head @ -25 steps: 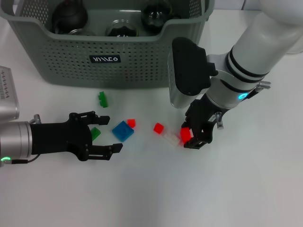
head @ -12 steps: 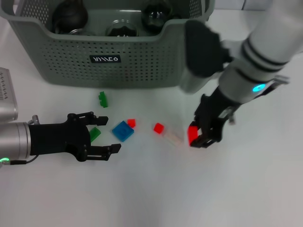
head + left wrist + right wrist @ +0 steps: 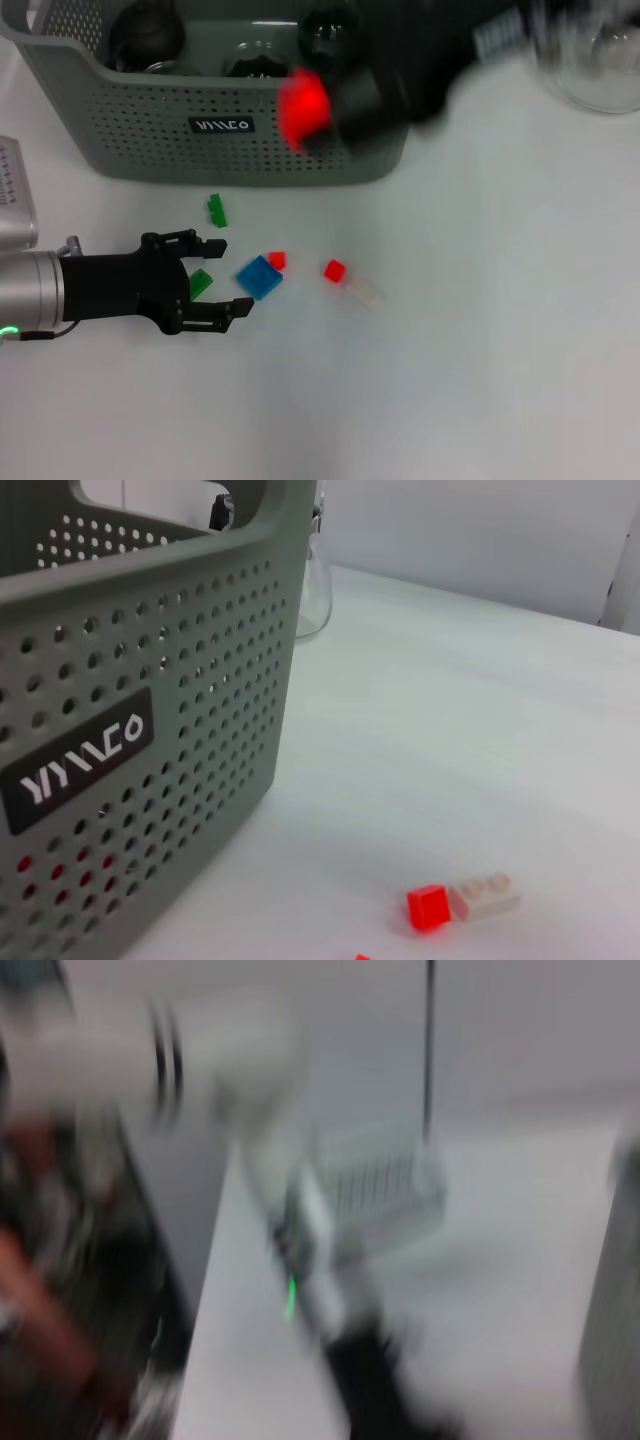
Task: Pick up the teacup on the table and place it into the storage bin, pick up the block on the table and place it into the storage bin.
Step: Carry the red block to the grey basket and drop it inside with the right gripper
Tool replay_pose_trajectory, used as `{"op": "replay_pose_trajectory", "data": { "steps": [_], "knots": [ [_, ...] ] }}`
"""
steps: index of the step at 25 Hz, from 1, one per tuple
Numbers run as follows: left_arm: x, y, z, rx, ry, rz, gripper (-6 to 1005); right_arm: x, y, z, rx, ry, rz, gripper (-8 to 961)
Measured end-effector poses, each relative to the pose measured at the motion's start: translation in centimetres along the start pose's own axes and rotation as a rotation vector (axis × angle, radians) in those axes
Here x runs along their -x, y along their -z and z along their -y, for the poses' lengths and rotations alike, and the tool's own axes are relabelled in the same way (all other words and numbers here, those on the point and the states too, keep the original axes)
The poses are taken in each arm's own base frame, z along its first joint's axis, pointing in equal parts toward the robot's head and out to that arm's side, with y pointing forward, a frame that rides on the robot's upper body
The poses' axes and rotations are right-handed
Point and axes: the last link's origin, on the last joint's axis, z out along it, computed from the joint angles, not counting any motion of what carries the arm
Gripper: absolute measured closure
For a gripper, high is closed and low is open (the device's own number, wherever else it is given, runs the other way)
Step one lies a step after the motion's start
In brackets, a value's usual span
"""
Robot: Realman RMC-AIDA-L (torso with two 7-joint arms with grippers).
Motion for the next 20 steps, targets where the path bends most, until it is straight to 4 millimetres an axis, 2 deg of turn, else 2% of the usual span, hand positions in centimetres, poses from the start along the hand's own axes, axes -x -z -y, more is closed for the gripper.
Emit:
{"op": "replay_pose_trajectory", "data": {
  "steps": [4, 9, 14, 20],
  "knots": [
    [-0.1, 0.1, 0.1, -0.003, -0.003, 0.001, 140, 3.4, 0.6, 2.6, -0.126, 0.001, 0.155, 471],
    [-0.2, 0.1, 0.2, -0.004, -0.004, 0.001, 140, 5.2, -1.9, 7.2, -0.303, -0.008, 0.142, 458],
    [-0.2, 0.0, 0.2, -0.004, -0.004, 0.001, 140, 4.8, -5.6, 10.9, -0.462, 0.034, 0.014, 444],
    [-0.1, 0.1, 0.2, -0.005, -0.002, 0.002, 140, 3.2, -8.4, 12.2, -0.533, 0.068, -0.075, 428]
  ]
}}
